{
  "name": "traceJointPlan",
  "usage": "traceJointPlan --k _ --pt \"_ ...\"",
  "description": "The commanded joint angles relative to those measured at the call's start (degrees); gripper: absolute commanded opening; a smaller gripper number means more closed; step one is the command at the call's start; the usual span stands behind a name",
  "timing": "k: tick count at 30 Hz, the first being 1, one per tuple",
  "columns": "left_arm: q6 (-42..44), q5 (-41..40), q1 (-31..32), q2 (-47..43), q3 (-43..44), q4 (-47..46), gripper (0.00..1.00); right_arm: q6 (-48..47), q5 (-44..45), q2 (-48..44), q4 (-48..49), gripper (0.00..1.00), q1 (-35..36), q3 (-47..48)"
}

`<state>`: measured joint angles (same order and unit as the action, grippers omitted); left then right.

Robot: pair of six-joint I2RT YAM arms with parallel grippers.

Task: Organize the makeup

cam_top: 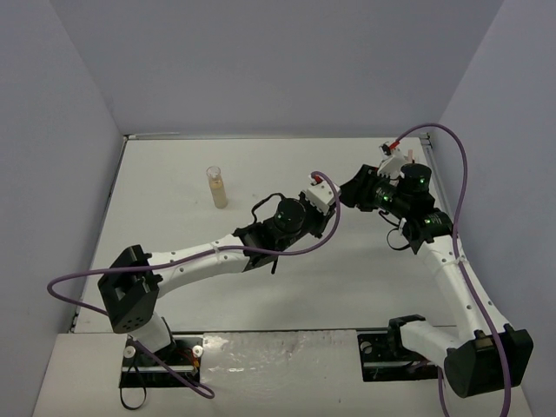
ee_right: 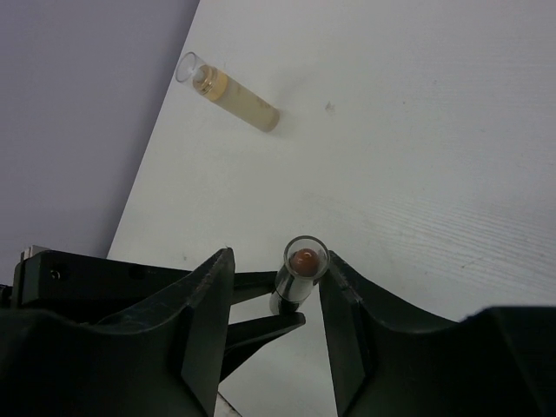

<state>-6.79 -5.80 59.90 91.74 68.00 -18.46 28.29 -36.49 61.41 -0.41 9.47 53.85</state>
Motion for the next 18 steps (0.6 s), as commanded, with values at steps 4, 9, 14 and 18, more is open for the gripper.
traceJointPlan --k 4,9,14,18 --pt "0.63 0.36 0.22 0.54 6.52 -6.59 0.00 -0.34 -0.99 -0.22 4.27 0.26 0.28 -0.75" --pt "0.24 -0.02 0.22 1.26 6.98 -6.42 0.03 -1.10 1.13 -0.79 4.19 0.00 0.27 -0.56" --pt "-2.19 -3.43 -0.12 1.39 7.48 -2.13 0.65 -3.95 6.59 -2.59 3.67 0.00 -0.10 1.10" --pt "-7.16 -6.64 -2.08 0.61 9.07 5.38 0.96 -7.88 15.47 -2.70 1.47 0.00 -0.94 4.17"
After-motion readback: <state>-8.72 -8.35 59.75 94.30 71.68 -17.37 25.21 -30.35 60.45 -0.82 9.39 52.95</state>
